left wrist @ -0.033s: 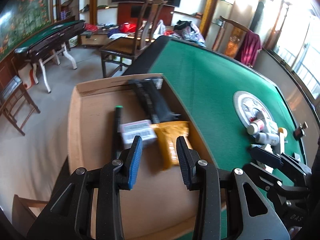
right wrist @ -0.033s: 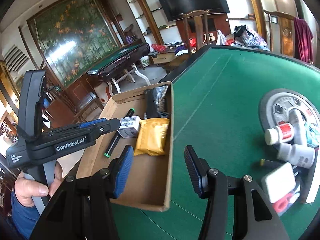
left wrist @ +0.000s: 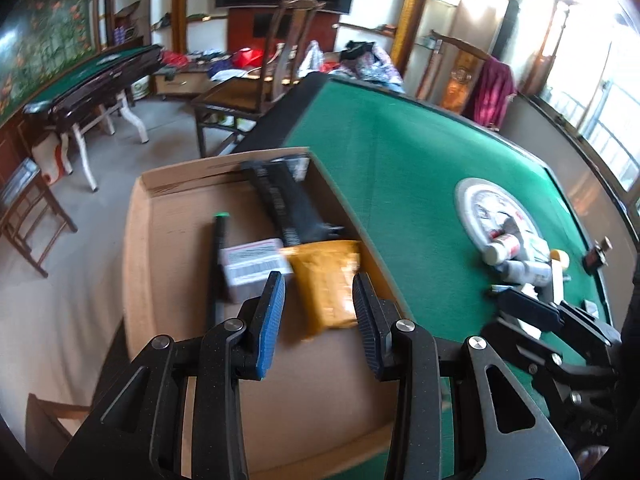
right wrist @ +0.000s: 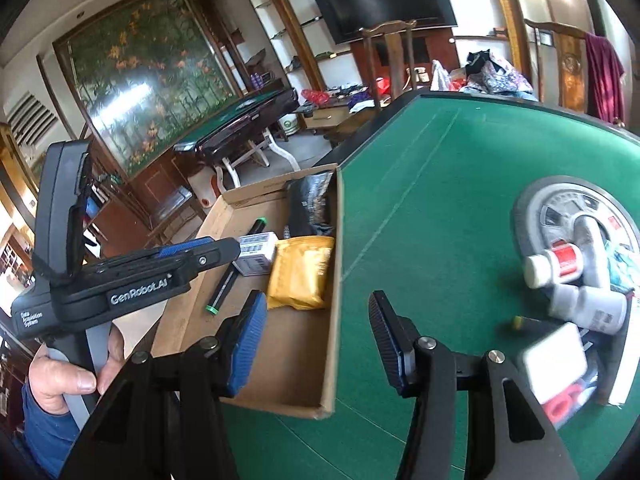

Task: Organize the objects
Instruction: 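Move both open grippers back over the pile on the table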

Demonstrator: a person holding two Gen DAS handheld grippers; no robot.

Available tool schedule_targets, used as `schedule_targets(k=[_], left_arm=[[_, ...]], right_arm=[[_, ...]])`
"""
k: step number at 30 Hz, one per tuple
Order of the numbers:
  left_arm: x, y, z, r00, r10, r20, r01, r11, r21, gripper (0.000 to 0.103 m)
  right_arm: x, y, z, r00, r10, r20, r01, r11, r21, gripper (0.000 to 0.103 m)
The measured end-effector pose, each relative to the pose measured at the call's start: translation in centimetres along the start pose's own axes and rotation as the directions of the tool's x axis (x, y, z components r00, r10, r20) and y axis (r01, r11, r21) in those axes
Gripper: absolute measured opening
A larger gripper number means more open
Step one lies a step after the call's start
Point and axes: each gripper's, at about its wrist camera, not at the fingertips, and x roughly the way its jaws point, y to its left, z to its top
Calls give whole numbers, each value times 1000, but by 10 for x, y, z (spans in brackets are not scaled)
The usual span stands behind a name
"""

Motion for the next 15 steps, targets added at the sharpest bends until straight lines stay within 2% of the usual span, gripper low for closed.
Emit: schedule_targets(k=[3,6,8,11,13,15], left_arm=[[-4,-26,-3,999,-40,11,40,999,35,35],[-4,-63,-10,993,-116,4,115,987,108,36],[0,-90,-16,986,-164,-8,163,971,175,44],[11,-133,-27,980,-197,-18,194,940,281,45],[22,-158,-35,979,-201,-42,203,920,337,45],[33,-182,-43,977,-200,-70,211,896,391,45]], right_arm=[[-24,-27,-5,999,-29,33,28,999,20,53],[-51,-66,-12,991,-110,74,105,992,66,53],[-69,-95,-16,979,-185,90,175,979,109,54],[-90,-136,-24,944,-313,108,289,938,192,65],[-93,-159,-31,916,-395,71,370,900,229,69],[-88,-173,-35,928,-372,31,354,902,249,69]])
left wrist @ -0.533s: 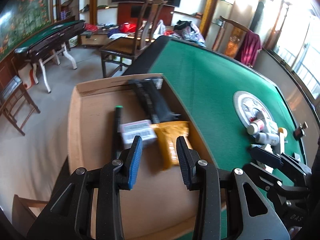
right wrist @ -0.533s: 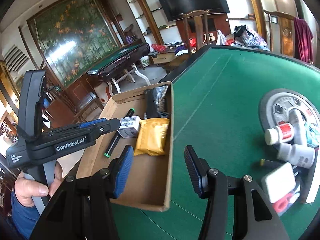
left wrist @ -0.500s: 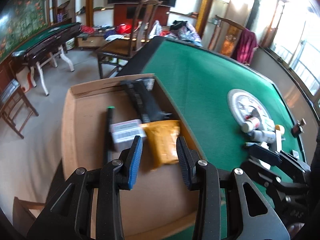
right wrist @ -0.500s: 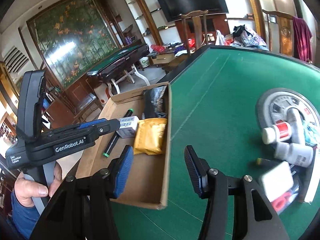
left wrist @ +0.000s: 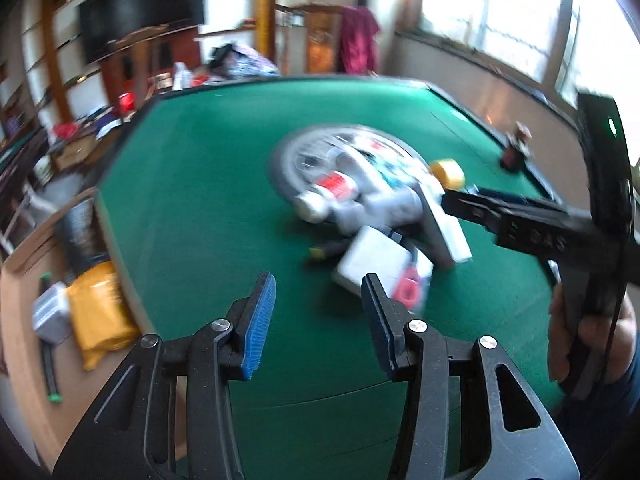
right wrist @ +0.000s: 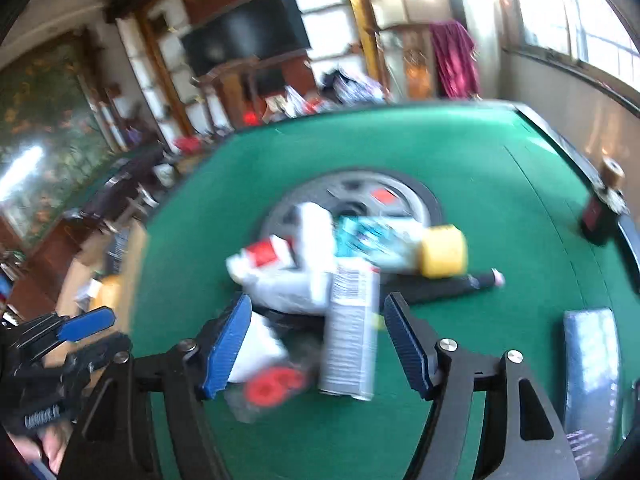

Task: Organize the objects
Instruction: 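Move both open grippers back over the pile on the table, then grasp the tall white barcode box with the right gripper while the left moves over the white charger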

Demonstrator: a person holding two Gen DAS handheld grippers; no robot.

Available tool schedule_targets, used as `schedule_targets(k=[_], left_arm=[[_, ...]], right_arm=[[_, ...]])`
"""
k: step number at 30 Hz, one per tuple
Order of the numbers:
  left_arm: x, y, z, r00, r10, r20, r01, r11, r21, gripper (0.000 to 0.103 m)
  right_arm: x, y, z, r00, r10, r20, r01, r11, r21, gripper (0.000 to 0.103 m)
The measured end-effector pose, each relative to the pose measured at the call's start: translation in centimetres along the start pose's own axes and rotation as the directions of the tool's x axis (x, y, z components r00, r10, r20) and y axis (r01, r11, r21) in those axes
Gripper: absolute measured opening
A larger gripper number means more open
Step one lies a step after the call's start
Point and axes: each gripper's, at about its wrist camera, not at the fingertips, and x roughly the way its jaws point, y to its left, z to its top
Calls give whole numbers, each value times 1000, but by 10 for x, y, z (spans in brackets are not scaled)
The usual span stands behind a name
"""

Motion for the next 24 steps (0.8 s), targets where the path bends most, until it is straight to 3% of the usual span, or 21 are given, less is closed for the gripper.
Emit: schedule_targets(k=[7,14,15,16,18,24], left_arm=[[32,-36,-1,995,97,-24,-93,986,135,45],[46,-37,-1,998,45,-50,-36,985,168,45],[48,-38,-1,998,39,-55,-29,984,174,45],[51,-40,0,997,36,-62,-25,984,176,45],[58,-41,2,996,40,-76,-25,983,184,45],[71,-46,12,995,26,-93,-10,985,174,49]], right_arm=[[18,2,-6,995,-78,-63,77,997,-26,69],[34,-3,-13,994,-70,-84,68,997,-24,69],[37,-5,-14,993,-71,-91,69,997,-21,64],[40,-8,-15,992,-62,-111,60,998,-15,43],[41,-12,-18,989,-66,-134,66,998,-1,29],[31,-16,-23,984,-122,-132,123,992,-5,27]])
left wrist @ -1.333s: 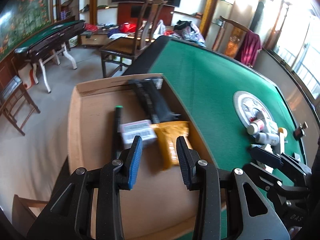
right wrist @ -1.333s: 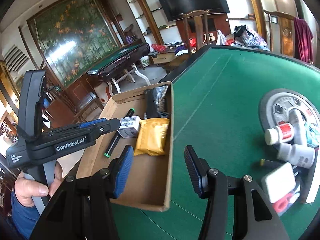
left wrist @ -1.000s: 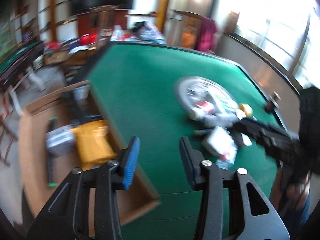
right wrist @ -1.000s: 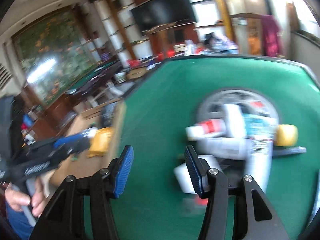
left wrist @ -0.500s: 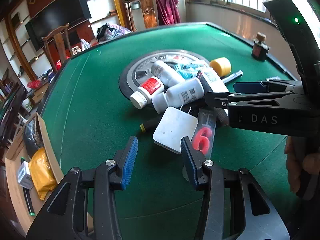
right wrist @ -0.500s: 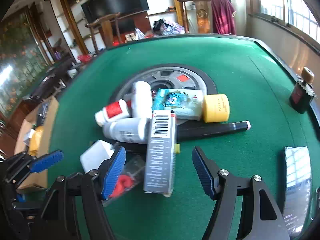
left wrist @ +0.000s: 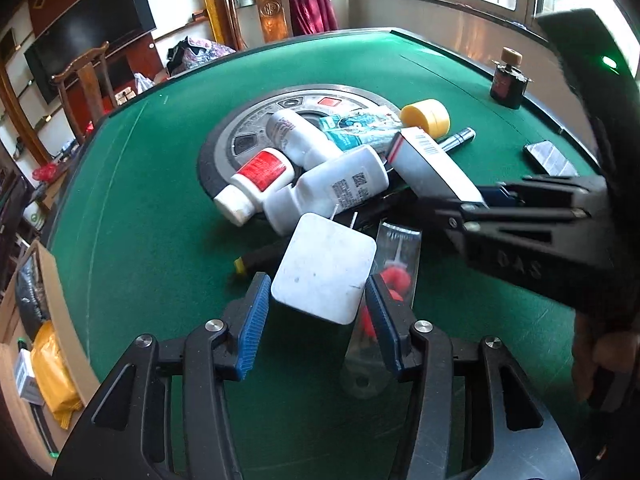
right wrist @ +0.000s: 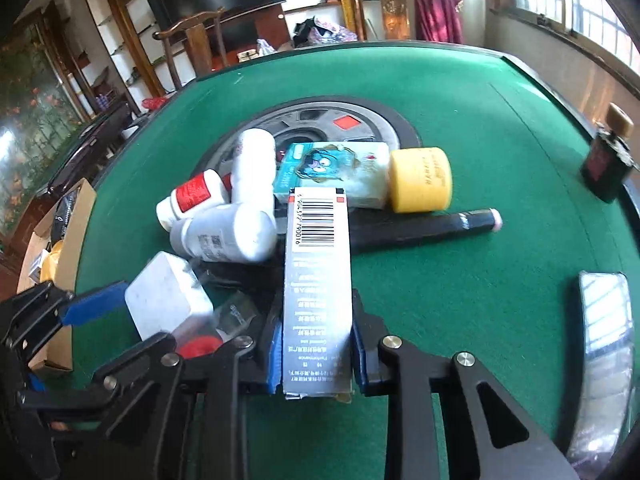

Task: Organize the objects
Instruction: 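Grasp the tall white barcode box with the right gripper while the left moves over the white charger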

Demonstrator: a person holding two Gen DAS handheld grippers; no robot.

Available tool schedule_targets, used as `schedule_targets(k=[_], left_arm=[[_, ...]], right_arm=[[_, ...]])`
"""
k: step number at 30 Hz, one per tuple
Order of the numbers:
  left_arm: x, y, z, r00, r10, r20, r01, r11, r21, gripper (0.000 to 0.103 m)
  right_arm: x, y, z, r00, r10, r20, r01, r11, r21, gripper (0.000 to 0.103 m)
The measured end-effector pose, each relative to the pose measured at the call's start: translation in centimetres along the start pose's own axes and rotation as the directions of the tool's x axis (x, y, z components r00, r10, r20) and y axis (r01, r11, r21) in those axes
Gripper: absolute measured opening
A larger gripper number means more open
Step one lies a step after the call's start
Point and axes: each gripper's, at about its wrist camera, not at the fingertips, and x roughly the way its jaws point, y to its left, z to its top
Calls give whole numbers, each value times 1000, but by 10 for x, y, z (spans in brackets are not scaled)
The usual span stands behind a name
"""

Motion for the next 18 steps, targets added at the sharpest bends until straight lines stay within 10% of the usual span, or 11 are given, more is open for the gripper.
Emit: schedule_targets(k=[18], left_arm=[[-5,11,-9,998,-47,52,53,989,-135,48]], right_arm=[[-11,13,-24,996,-78,51,83,992,-92,27]])
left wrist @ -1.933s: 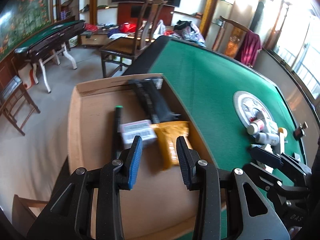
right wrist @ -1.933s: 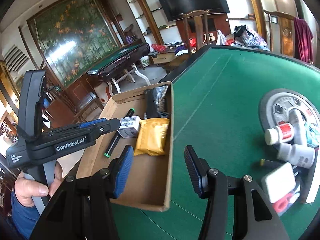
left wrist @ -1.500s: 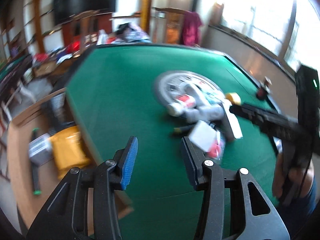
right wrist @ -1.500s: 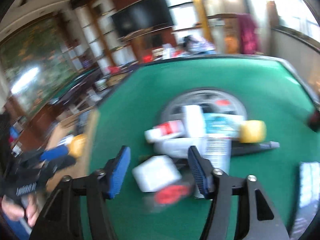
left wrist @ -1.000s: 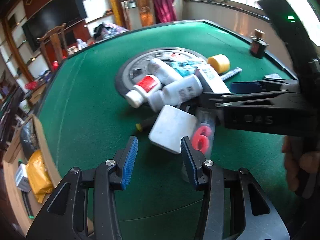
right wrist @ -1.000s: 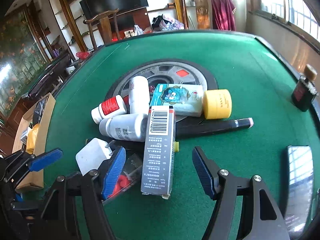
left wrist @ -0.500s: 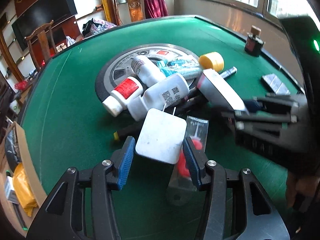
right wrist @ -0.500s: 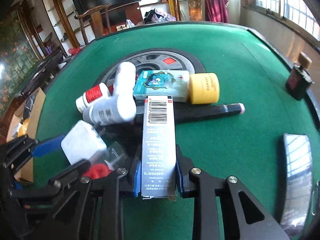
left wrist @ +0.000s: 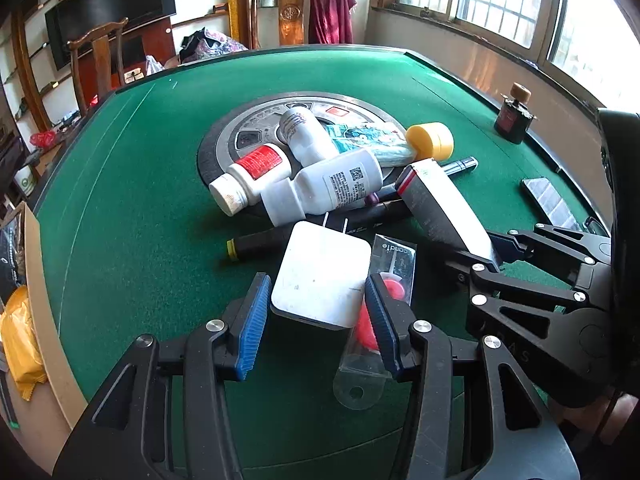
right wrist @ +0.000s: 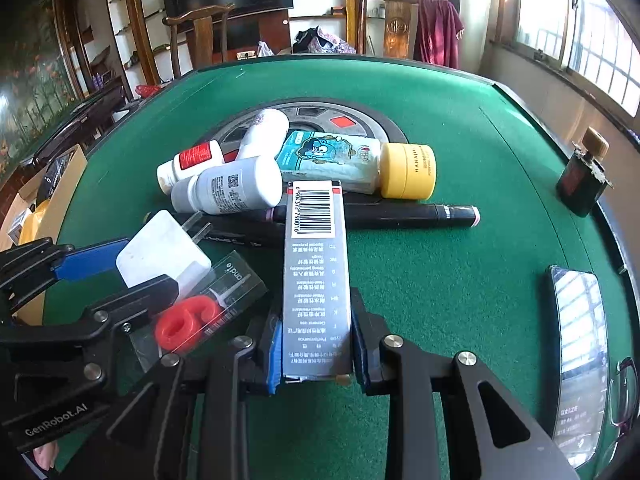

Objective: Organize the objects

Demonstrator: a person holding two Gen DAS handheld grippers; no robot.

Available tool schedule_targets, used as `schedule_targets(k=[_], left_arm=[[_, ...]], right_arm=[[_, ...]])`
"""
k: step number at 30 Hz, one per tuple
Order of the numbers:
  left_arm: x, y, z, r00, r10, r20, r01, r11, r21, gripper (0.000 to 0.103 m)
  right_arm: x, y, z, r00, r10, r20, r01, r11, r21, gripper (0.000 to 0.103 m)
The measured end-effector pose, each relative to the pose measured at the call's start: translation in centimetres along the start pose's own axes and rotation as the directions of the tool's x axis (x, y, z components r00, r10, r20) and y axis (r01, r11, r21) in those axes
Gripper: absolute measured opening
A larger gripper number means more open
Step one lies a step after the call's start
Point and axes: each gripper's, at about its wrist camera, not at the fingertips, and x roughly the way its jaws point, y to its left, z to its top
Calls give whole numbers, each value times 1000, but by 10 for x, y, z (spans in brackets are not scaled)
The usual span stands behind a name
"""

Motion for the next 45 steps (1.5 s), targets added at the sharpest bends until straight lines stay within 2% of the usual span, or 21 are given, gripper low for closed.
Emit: schedule_targets(k=[2,6,10,17,18,20,21,22,25,45], left_arm=[[-3,2,-1,1000,-5,8,5,1000,-9,48],[-7,6,-2,1000,-11,14,12,1000,-27,48],[-7,9,-4,1000,-14,7,14,999,-34,48],[-8,11,-6,1000,-18,13,19,999,-37,47],[-8,11,-6,1000,-19,13,19,999,-38,47],[-8,11,-6,1000,-19,13,19,999,-37,47],[-8,12,-6,1000,-19,14,20,999,-38,47],[-8,12,-6,1000,-20,13,20,999,-39,47],[-8,13,-6,1000,-23,12,23,999,-43,47],[-6,13,-7,1000,-26,6,27,998,-52,47]], right_arm=[[-1,-2,0,1000,18,-3,-18,1000,4,27],[0,1,-1,1000,1,-1,-1,1000,-14,27],[0,10,-5,999,-52,5,52,998,-45,28],[0,13,-7,999,-41,17,42,997,-61,28],[0,14,-8,999,-46,17,47,997,-64,32],[1,12,-7,994,-108,17,109,993,-52,51],[2,10,-7,989,-146,8,146,989,-37,82],[4,9,-8,989,-147,-8,146,989,-32,102],[8,2,-10,995,-89,-38,90,996,26,103],[7,5,-12,994,-97,-42,98,995,23,103]])
